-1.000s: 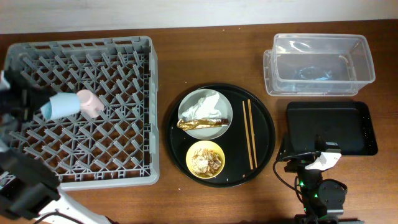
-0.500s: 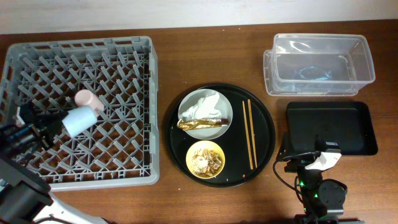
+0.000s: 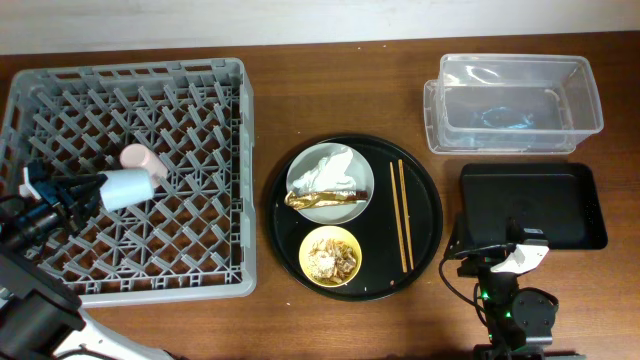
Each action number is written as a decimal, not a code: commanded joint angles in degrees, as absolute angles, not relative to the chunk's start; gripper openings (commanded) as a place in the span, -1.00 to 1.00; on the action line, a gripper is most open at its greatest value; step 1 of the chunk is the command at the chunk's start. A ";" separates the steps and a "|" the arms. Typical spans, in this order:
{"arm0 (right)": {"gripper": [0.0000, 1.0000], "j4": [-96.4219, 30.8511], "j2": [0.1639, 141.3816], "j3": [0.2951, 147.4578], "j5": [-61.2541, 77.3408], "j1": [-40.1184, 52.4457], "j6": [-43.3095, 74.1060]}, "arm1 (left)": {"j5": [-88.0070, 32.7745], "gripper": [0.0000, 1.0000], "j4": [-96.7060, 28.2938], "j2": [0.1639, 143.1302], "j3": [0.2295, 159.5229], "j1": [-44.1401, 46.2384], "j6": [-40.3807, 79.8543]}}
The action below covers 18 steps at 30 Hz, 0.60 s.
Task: Sort waste into correct bins and load items into the dishwasher rack
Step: 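Lower the blue cup upside down into the rack beside the pink cup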
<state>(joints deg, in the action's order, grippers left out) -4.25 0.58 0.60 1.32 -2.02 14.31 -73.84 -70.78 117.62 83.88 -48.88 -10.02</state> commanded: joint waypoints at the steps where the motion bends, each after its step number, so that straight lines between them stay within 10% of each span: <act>1: 0.97 -4.54 0.21 0.32 0.99 -1.52 13.74 | -71.35 -0.72 -69.36 117.73 83.66 -48.88 -9.45; 18: 0.97 -4.54 0.21 0.32 0.99 -1.52 13.74 | -55.64 -0.71 -65.32 117.71 84.23 -54.43 0.93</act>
<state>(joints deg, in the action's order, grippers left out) -4.25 0.58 0.60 1.30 -2.02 14.33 -65.69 -65.01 116.99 84.71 -52.66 0.32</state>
